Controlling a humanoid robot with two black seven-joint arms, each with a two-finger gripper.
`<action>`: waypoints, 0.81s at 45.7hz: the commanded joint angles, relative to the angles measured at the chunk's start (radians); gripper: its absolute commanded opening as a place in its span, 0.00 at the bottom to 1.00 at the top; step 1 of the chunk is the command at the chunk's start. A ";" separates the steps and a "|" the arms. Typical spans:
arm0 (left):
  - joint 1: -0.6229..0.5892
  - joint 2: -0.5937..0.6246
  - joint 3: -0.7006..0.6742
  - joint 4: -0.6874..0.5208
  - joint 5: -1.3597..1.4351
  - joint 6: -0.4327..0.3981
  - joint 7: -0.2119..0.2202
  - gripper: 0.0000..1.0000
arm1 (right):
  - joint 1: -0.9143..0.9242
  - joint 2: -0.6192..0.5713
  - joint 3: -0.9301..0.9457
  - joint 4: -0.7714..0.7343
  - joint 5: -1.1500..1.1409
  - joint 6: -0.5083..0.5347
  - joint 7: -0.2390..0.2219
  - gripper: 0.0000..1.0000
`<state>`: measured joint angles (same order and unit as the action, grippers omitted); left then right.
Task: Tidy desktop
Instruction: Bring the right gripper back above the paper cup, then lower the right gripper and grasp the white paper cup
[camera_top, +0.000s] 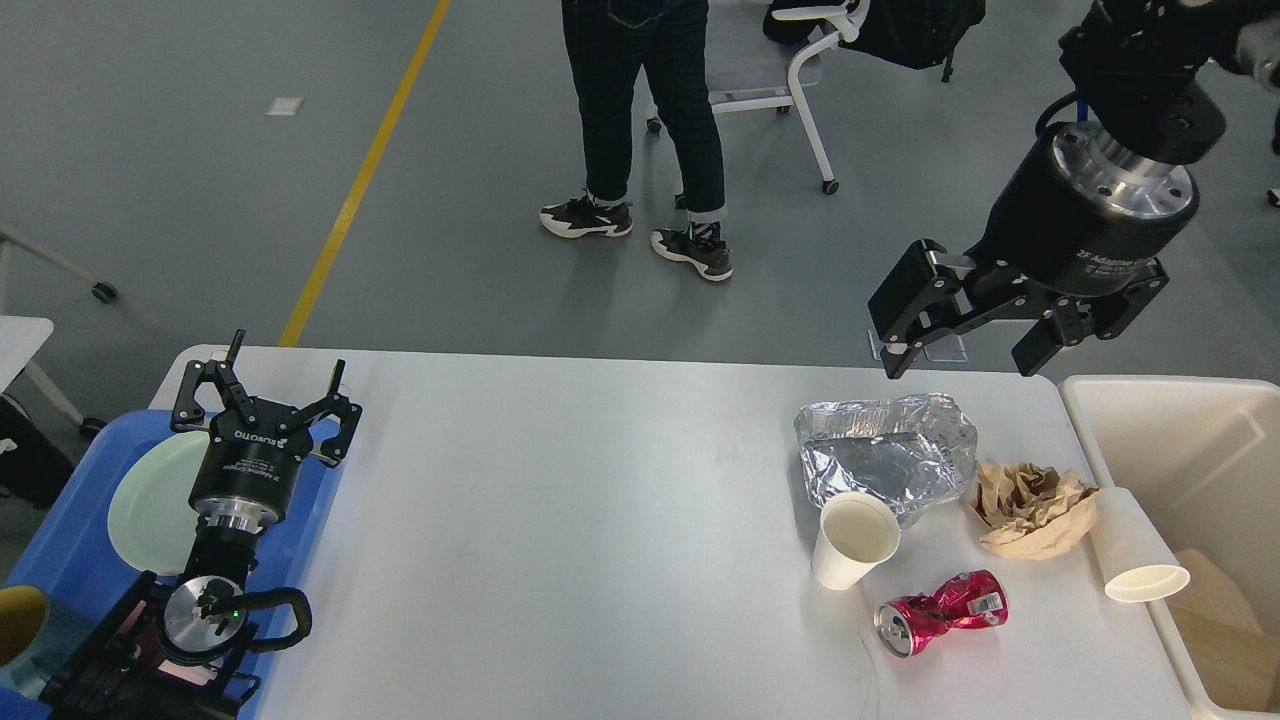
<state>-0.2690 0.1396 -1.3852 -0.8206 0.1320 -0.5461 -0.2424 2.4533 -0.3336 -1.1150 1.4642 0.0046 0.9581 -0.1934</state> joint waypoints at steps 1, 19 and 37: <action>-0.001 0.000 0.000 0.000 0.000 0.000 0.000 0.96 | -0.072 -0.002 0.009 -0.007 0.000 -0.038 0.000 1.00; -0.001 0.000 0.000 0.000 0.000 0.000 0.000 0.96 | -0.467 0.011 0.044 -0.073 0.002 -0.337 0.000 1.00; 0.001 0.000 0.000 0.000 0.000 0.000 0.000 0.96 | -0.838 0.030 0.112 -0.254 0.002 -0.528 0.000 1.00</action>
<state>-0.2690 0.1396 -1.3852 -0.8206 0.1317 -0.5461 -0.2424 1.6923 -0.3149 -1.0212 1.2600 0.0062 0.4665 -0.1934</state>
